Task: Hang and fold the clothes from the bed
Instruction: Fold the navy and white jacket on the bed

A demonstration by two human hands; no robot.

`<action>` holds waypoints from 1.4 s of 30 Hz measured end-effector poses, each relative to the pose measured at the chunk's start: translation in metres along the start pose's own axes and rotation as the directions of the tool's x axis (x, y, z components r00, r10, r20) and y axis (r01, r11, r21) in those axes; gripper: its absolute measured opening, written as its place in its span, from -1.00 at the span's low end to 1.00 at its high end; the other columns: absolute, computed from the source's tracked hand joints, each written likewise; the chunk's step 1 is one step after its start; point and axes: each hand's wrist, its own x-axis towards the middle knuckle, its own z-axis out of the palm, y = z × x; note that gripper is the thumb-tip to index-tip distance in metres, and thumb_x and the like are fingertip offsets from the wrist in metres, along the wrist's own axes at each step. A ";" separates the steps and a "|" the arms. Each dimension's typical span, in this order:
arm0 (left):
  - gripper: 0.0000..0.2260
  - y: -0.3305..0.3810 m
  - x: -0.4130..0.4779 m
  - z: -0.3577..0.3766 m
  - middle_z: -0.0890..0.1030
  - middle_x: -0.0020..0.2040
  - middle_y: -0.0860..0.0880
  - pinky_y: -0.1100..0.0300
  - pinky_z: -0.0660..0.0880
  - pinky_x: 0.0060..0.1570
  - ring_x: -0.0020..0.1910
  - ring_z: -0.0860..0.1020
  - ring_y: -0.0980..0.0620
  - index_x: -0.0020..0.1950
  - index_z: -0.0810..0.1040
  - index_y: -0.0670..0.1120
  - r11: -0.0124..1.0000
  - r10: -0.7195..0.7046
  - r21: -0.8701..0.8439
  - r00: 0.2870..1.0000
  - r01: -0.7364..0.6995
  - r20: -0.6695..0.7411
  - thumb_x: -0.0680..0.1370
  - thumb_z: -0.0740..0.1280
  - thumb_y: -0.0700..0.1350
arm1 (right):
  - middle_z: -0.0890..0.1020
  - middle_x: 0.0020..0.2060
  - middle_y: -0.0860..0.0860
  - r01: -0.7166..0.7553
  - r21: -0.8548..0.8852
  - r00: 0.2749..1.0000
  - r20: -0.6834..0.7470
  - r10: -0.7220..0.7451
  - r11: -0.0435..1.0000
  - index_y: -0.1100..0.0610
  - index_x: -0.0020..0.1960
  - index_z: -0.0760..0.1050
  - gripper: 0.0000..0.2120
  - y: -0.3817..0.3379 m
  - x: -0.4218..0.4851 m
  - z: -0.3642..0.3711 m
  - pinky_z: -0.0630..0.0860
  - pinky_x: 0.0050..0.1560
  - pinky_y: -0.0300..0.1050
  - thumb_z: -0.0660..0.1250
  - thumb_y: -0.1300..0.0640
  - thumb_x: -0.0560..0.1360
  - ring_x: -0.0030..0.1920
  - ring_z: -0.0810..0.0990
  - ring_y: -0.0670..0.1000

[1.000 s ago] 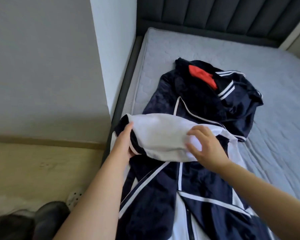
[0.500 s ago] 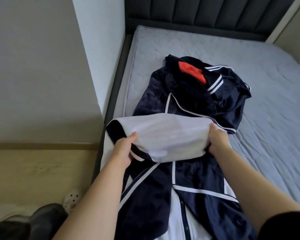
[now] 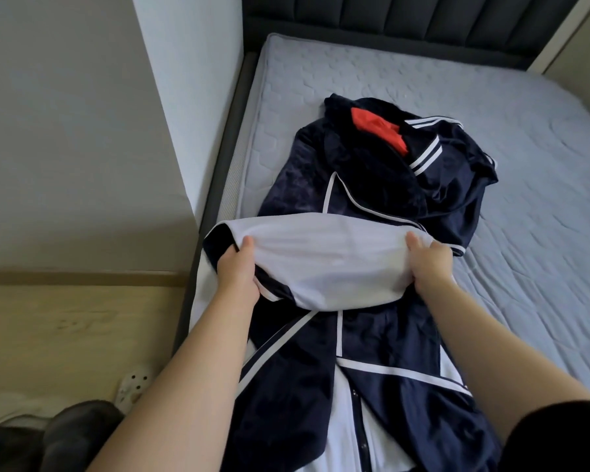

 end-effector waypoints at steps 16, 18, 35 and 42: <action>-0.92 0.005 -0.050 -0.026 0.69 -0.19 -0.13 0.28 0.53 -0.50 -0.35 0.67 -0.10 0.02 0.54 -0.18 0.915 -0.342 0.320 0.893 0.246 0.293 0.55 0.35 -0.20 | 0.62 -0.08 0.06 -0.304 0.372 0.814 0.580 0.036 0.877 0.12 -0.01 0.51 -0.92 0.039 -0.041 -0.027 0.60 -0.33 -0.12 0.27 0.13 0.58 -0.14 0.61 0.02; -0.90 0.001 -0.049 -0.022 0.66 -0.09 -0.13 0.28 0.56 -0.41 -0.29 0.67 -0.09 0.05 0.53 -0.18 0.983 -0.180 0.087 0.945 0.162 0.273 0.57 0.28 -0.31 | 0.64 -0.15 0.05 -0.292 0.585 0.868 0.494 -0.046 0.757 0.17 -0.04 0.52 -0.89 0.037 -0.040 -0.024 0.60 -0.32 -0.19 0.22 0.26 0.59 -0.17 0.61 -0.02; -0.73 -0.015 -0.048 -0.017 0.66 -0.01 -0.07 0.11 0.59 -0.32 -0.08 0.62 -0.08 0.07 0.60 -0.08 0.923 -0.379 0.053 0.871 0.382 0.313 0.45 0.46 0.01 | 0.66 0.06 0.09 -0.595 0.482 0.643 0.766 0.021 0.643 0.11 0.23 0.50 -0.56 0.038 -0.051 -0.018 0.61 -0.08 0.12 0.33 -0.11 0.45 0.03 0.66 0.14; -0.80 -0.024 -0.047 -0.011 0.64 -0.03 -0.18 -0.01 0.62 -0.28 -0.12 0.66 -0.15 0.06 0.55 -0.20 0.840 -0.340 -0.358 0.910 0.407 0.235 0.57 0.32 -0.07 | 0.61 0.00 0.14 -0.626 0.672 0.773 0.602 0.200 0.396 0.24 0.22 0.44 -0.78 0.027 -0.043 -0.003 0.59 -0.22 0.12 0.19 0.29 0.59 -0.04 0.61 0.14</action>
